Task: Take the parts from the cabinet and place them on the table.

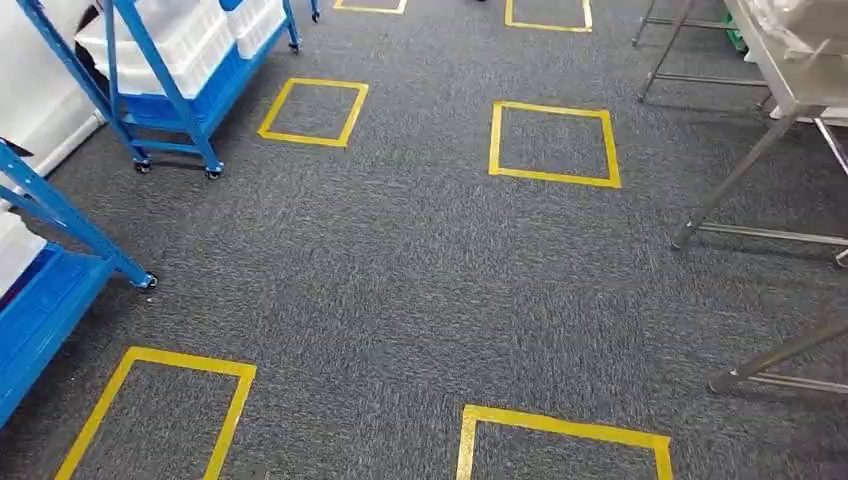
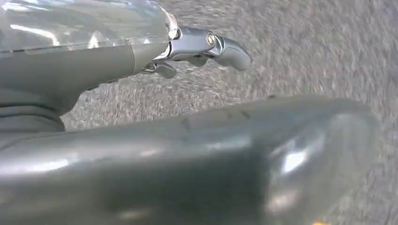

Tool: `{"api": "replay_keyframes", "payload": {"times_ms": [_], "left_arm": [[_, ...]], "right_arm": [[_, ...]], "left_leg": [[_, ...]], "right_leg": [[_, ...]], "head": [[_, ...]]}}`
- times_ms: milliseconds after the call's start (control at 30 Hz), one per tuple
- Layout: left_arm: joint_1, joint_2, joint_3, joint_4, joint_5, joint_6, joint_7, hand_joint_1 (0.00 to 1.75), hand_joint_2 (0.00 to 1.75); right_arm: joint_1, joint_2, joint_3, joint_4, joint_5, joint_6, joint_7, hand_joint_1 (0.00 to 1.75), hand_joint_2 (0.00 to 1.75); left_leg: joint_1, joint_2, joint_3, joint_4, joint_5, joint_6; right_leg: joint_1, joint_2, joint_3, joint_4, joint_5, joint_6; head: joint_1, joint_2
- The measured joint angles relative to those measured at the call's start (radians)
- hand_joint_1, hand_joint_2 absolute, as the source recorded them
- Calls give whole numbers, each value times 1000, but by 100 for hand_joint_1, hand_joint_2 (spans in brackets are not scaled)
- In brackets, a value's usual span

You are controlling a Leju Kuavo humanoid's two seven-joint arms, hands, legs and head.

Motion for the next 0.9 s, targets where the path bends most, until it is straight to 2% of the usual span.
{"api": "replay_keyframes", "payload": {"times_ms": [67,100,133,167,200,233,267,300,400,433,467,500,533,567,600,633,667,700,733,767,800,867,900], "left_arm": [[-1,0,11,0,11,5,0,0,0],[1,0,16,0,15,5,0,0,0],[3,0,18,0,16,5,1,0,0],[6,0,22,0,18,6,2,0,0],[6,1,24,0,18,7,2,0,0],[5,2,24,0,18,9,2,0,0],[2,2,26,0,18,9,2,0,0],[-1,2,27,0,18,9,2,0,0],[7,2,33,0,18,10,2,0,0],[8,1,35,0,18,12,2,0,0],[8,1,38,0,18,13,2,0,0],[6,2,39,0,18,13,2,0,0],[3,1,40,0,18,13,2,0,0],[2,1,40,0,18,13,2,0,0],[3,1,40,0,18,13,4,0,0],[3,1,40,0,18,13,6,0,0],[3,1,40,0,18,13,6,0,0],[3,1,40,0,18,13,7,0,0],[2,1,40,0,18,13,7,0,0],[2,1,40,0,18,13,7,0,0],[-2,1,40,0,18,13,7,0,0],[-1,1,40,0,18,13,8,0,0],[2,1,40,0,18,13,8,0,0]], "right_arm": [[2,0,7,0,7,9,-9,0,0],[2,0,10,0,7,16,-22,0,0],[1,0,11,0,6,25,-36,0,0],[0,-2,13,0,6,35,-49,0,0],[-2,-2,17,0,6,40,-51,0,0],[-3,-2,19,0,8,45,-54,0,0],[-3,-5,20,0,9,48,-57,0,0],[-3,-5,21,0,10,50,-58,0,0],[-13,-8,25,0,14,53,-60,0,0],[-15,-9,26,0,14,54,-59,0,0],[-14,-10,26,0,15,55,-58,0,0],[-12,-10,26,0,15,56,-58,0,0],[-10,-11,26,0,15,58,-56,0,0],[-10,-11,26,0,14,59,-51,0,0],[-9,-11,26,0,15,59,-47,0,0],[-8,-11,26,0,15,60,-43,0,0],[-8,-11,26,0,15,59,-42,0,0],[-8,-11,26,0,15,59,-41,0,0],[-8,-12,26,0,15,59,-40,0,0],[-5,-13,26,0,15,59,-40,0,0],[-4,-14,26,0,15,58,-39,0,0],[-10,-14,26,0,15,55,-38,0,0],[-12,-14,26,0,15,55,-37,0,0]], "left_leg": [[6,17,-65,149,-73,-8],[8,20,-82,192,-84,-12],[10,24,-73,186,-69,-15],[13,29,-39,131,-37,-18],[14,39,9,49,0,-19],[14,63,61,-38,32,-19],[12,112,95,-101,31,-16],[5,97,97,-105,33,-1],[0,74,88,-106,34,15],[7,66,96,-116,42,25],[7,59,96,-119,44,29],[8,52,93,-119,47,34],[7,41,88,-119,49,37],[5,32,86,-118,49,37],[5,21,85,-117,50,37],[4,9,87,-117,50,37],[5,-2,89,-116,49,36],[5,-13,92,-115,49,35],[6,-26,94,-115,48,32],[7,-34,91,-114,48,27],[2,-43,86,-108,48,18],[8,-58,77,-111,55,5],[11,-67,77,-116,59,-4]], "right_leg": [[4,-31,-2,2,-3,-2],[4,-43,-3,4,-3,-2],[3,-56,-3,5,-5,1],[2,-66,-2,7,-7,3],[1,-76,-1,11,-10,8],[0,-85,-1,18,-15,13],[4,-94,-2,28,-22,19],[8,-101,-6,37,-30,27],[5,-122,0,36,-30,38],[4,-122,-1,40,-37,46],[-3,-78,-7,63,-59,53],[-5,-46,-31,114,-95,56],[-9,-27,-78,212,-146,59],[-10,-22,-115,286,-176,61],[-12,-20,-146,347,-188,62],[-14,-20,-149,350,-171,63],[-15,-19,-133,309,-134,61],[-16,-14,-100,236,-85,60],[-18,1,-56,135,-31,57],[-22,41,-31,69,-14,54],[-19,58,-25,53,-21,53],[-14,44,-32,57,-21,48],[-11,35,-31,56,-19,41]], "head": [[0,0],[0,0],[0,0],[0,0],[0,0],[0,0],[0,0],[0,0],[0,0],[0,0],[0,0],[0,0],[0,0],[0,0],[0,0],[0,0],[0,0],[0,0],[0,0],[0,0],[0,0],[0,0],[0,0]]}}
